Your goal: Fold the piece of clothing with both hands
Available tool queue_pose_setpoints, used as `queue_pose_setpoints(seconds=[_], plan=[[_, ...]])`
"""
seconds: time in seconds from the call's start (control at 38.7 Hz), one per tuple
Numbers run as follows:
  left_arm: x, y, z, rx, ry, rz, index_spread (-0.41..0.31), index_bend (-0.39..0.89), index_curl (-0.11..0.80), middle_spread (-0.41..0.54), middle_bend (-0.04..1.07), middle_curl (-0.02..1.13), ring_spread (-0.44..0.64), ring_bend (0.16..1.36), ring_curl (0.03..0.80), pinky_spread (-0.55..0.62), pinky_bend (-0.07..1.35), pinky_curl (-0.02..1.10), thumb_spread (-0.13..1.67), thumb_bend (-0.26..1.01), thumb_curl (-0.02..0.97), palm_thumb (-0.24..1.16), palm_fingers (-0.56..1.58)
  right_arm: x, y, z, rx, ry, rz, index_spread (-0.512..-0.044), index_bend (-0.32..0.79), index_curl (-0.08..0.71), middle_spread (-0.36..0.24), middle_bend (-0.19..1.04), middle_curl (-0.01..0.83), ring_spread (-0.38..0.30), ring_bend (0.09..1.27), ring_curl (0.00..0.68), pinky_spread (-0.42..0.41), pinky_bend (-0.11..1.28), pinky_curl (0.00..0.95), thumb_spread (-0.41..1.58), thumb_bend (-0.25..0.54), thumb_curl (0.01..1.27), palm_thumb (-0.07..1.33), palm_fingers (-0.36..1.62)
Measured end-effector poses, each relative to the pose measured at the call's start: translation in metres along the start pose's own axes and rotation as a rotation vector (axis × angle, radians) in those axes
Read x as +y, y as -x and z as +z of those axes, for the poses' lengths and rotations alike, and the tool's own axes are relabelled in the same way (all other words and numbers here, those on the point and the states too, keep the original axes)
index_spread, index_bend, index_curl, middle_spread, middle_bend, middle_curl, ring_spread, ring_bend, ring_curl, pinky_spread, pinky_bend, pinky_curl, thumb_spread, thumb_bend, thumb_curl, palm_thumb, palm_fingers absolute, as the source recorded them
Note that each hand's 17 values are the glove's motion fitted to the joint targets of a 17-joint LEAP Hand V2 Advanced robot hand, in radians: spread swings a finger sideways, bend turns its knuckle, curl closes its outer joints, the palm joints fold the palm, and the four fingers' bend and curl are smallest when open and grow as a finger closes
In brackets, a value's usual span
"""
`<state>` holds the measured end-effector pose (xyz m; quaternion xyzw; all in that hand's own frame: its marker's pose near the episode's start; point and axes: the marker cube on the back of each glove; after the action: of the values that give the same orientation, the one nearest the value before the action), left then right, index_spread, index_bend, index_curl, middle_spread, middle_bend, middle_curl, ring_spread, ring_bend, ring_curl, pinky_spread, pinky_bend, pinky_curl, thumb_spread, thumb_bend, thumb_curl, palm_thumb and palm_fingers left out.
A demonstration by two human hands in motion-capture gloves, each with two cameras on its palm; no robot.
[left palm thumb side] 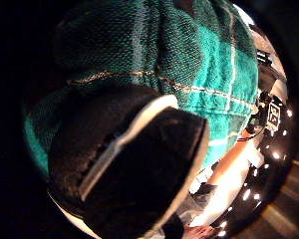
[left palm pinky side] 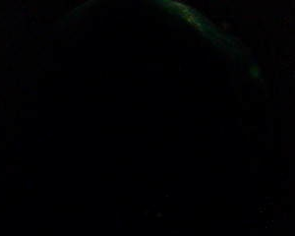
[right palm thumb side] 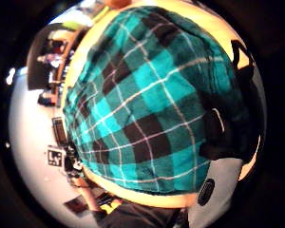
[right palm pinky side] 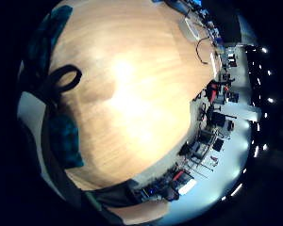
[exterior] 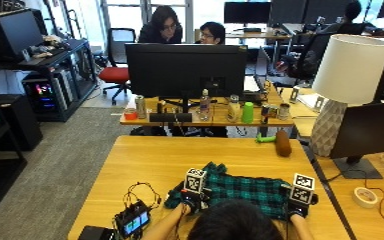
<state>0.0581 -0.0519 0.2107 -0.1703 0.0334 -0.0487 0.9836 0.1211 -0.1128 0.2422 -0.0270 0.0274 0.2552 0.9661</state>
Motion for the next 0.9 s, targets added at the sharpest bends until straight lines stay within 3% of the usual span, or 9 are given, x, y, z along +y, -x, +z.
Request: queue_pose_setpoints(seconds=[0.15, 0.26, 0.36, 0.52, 0.65, 0.75, 0.83, 0.9], plan=[[-0.001, 0.002, 0.000, -0.002, -0.016, -0.035, -0.051, 0.13, 0.247, 0.248, 0.16, 0.24, 0.49, 0.58, 0.314, 0.50, 0.60, 0.35, 0.97, -0.06, 0.175, -0.07, -0.06, -0.003, 0.003, 0.001, -0.020, -0.001, -0.057, -0.219, 0.16, 0.240, -0.121, 0.24, 0.473, -0.206, 0.69, 0.472, -0.307, 0.68, 0.400, 1.06, 0.119, 0.41, 1.06, 1.29], [0.000, 0.003, -0.002, 0.019, -0.017, -0.028, -0.051, 0.15, 0.253, 0.247, 0.16, 0.23, 0.49, 0.58, 0.309, 0.51, 0.59, 0.35, 0.97, -0.05, 0.174, -0.06, -0.05, -0.016, -0.004, -0.002, -0.134, 0.052, -0.046, -0.215, 0.17, 0.270, -0.139, 0.27, 0.484, -0.222, 0.70, 0.475, -0.323, 0.66, 0.397, 1.03, 0.109, 0.42, 1.09, 1.33], [0.001, 0.004, -0.005, 0.069, -0.010, 0.015, -0.045, 0.16, 0.260, 0.246, 0.16, 0.23, 0.49, 0.58, 0.305, 0.51, 0.58, 0.34, 0.99, -0.04, 0.178, -0.04, -0.04, -0.021, -0.012, -0.023, -0.317, 0.106, 0.002, -0.215, 0.17, 0.290, -0.148, 0.30, 0.495, -0.227, 0.71, 0.475, -0.335, 0.65, 0.397, 1.01, 0.096, 0.43, 1.11, 1.34], [0.007, 0.012, -0.022, 0.158, -0.024, 0.012, -0.034, 0.16, 0.274, 0.254, 0.17, 0.24, 0.47, 0.60, 0.307, 0.49, 0.56, 0.34, 1.02, -0.03, 0.185, -0.01, 0.00, -0.020, 0.006, -0.074, -0.528, 0.123, -0.045, -0.212, 0.16, 0.315, -0.154, 0.32, 0.502, -0.231, 0.71, 0.474, -0.341, 0.64, 0.397, 0.96, 0.060, 0.44, 1.12, 1.33], [0.018, 0.023, -0.053, 0.205, -0.117, -0.001, -0.030, 0.15, 0.275, 0.257, 0.16, 0.23, 0.44, 0.63, 0.310, 0.46, 0.57, 0.34, 1.08, 0.00, 0.193, 0.02, 0.03, -0.002, 0.054, -0.141, -0.625, 0.034, -0.122, -0.209, 0.15, 0.327, -0.156, 0.33, 0.505, -0.237, 0.71, 0.472, -0.344, 0.64, 0.400, 0.88, 0.001, 0.46, 1.08, 1.31], [0.022, 0.041, -0.087, 0.176, -0.355, -0.052, -0.022, 0.14, 0.275, 0.257, 0.16, 0.23, 0.41, 0.66, 0.316, 0.44, 0.58, 0.34, 1.21, 0.02, 0.185, 0.05, 0.05, 0.024, 0.115, -0.186, -0.607, -0.039, -0.216, -0.211, 0.16, 0.342, -0.162, 0.33, 0.507, -0.241, 0.70, 0.471, -0.338, 0.64, 0.404, 0.70, -0.040, 0.50, 1.03, 1.30], [0.026, 0.060, -0.104, 0.178, -0.454, -0.100, -0.019, 0.13, 0.271, 0.257, 0.16, 0.23, 0.38, 0.68, 0.321, 0.43, 0.59, 0.35, 1.31, 0.04, 0.181, 0.08, 0.06, 0.047, 0.172, -0.203, -0.553, -0.082, -0.306, -0.212, 0.16, 0.351, -0.165, 0.34, 0.509, -0.243, 0.70, 0.471, -0.334, 0.64, 0.408, 0.61, -0.034, 0.53, 1.03, 1.30], [0.010, 0.087, -0.109, 0.219, -0.490, -0.139, -0.018, 0.15, 0.275, 0.250, 0.16, 0.23, 0.35, 0.69, 0.325, 0.41, 0.60, 0.35, 1.40, 0.08, 0.181, 0.13, 0.09, 0.075, 0.240, -0.200, -0.530, -0.051, -0.445, -0.213, 0.16, 0.359, -0.164, 0.34, 0.512, -0.243, 0.70, 0.472, -0.331, 0.63, 0.410, 0.54, -0.031, 0.55, 1.03, 1.31]])
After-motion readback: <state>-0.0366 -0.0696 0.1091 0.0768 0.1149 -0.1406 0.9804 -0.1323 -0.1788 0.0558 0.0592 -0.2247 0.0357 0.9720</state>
